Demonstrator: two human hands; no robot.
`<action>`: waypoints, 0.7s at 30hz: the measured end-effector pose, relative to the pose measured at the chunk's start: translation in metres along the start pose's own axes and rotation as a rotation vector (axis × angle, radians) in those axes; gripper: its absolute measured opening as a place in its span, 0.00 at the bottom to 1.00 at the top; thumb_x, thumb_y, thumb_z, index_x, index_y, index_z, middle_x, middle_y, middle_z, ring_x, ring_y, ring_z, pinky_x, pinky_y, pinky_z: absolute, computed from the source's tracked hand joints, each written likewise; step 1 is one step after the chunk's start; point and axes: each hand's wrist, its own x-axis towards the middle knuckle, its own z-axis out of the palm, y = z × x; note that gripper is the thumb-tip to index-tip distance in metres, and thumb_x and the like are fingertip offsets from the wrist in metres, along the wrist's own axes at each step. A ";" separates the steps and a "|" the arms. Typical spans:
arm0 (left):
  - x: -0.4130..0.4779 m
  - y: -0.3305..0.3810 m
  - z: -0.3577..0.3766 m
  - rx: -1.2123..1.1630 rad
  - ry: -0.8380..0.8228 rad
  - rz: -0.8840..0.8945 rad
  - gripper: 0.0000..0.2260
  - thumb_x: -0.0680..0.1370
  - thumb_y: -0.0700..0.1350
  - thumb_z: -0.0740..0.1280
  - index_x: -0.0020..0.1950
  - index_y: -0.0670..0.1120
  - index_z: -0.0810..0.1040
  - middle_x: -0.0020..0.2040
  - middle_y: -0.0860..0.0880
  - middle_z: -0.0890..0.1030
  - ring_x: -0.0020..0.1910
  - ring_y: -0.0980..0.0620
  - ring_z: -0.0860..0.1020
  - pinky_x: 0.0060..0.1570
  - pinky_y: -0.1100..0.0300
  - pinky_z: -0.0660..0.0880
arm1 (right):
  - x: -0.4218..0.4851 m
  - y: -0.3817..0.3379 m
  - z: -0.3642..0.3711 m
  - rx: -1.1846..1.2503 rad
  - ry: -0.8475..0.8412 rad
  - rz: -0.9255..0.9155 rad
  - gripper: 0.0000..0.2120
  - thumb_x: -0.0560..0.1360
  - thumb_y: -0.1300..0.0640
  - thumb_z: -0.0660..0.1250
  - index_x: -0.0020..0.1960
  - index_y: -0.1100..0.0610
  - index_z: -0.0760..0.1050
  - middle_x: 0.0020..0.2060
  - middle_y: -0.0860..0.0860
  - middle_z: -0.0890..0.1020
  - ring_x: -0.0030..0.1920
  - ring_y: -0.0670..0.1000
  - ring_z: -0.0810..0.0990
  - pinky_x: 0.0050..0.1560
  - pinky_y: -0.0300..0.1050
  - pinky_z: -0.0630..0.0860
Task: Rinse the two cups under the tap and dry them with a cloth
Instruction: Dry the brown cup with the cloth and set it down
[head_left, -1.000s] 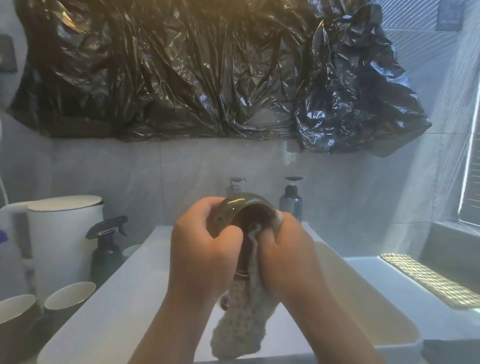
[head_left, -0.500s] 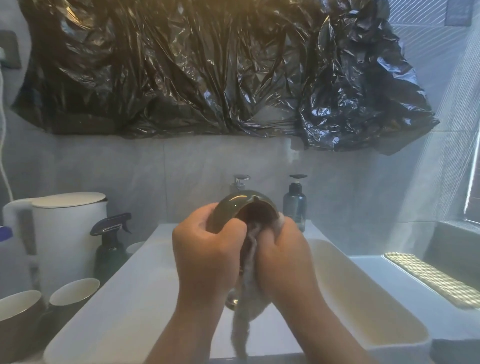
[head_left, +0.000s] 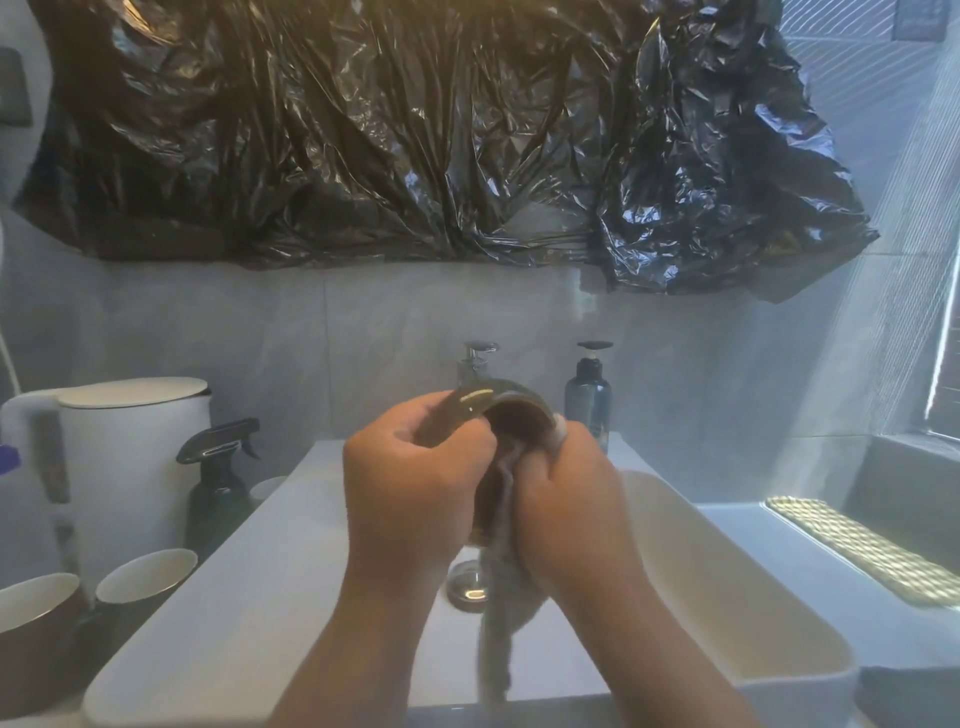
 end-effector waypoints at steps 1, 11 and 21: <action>-0.001 0.000 0.002 -0.032 0.042 0.000 0.09 0.65 0.42 0.67 0.39 0.48 0.87 0.28 0.55 0.81 0.29 0.54 0.77 0.32 0.59 0.75 | 0.000 0.001 0.003 0.033 -0.005 0.042 0.07 0.81 0.57 0.57 0.46 0.54 0.72 0.38 0.45 0.78 0.40 0.47 0.77 0.35 0.33 0.68; 0.008 0.002 -0.013 0.081 -0.290 -0.108 0.13 0.62 0.53 0.73 0.43 0.49 0.87 0.38 0.44 0.86 0.39 0.43 0.83 0.46 0.43 0.80 | 0.002 -0.008 -0.021 -0.269 -0.103 -0.177 0.05 0.82 0.51 0.58 0.48 0.44 0.65 0.34 0.40 0.71 0.35 0.37 0.70 0.32 0.28 0.67; -0.007 -0.006 0.007 -0.138 0.121 -0.096 0.13 0.68 0.49 0.71 0.49 0.45 0.85 0.41 0.47 0.87 0.41 0.48 0.85 0.42 0.52 0.82 | -0.005 -0.006 0.005 0.145 -0.106 0.049 0.10 0.81 0.50 0.56 0.48 0.54 0.72 0.41 0.49 0.82 0.42 0.48 0.79 0.44 0.46 0.77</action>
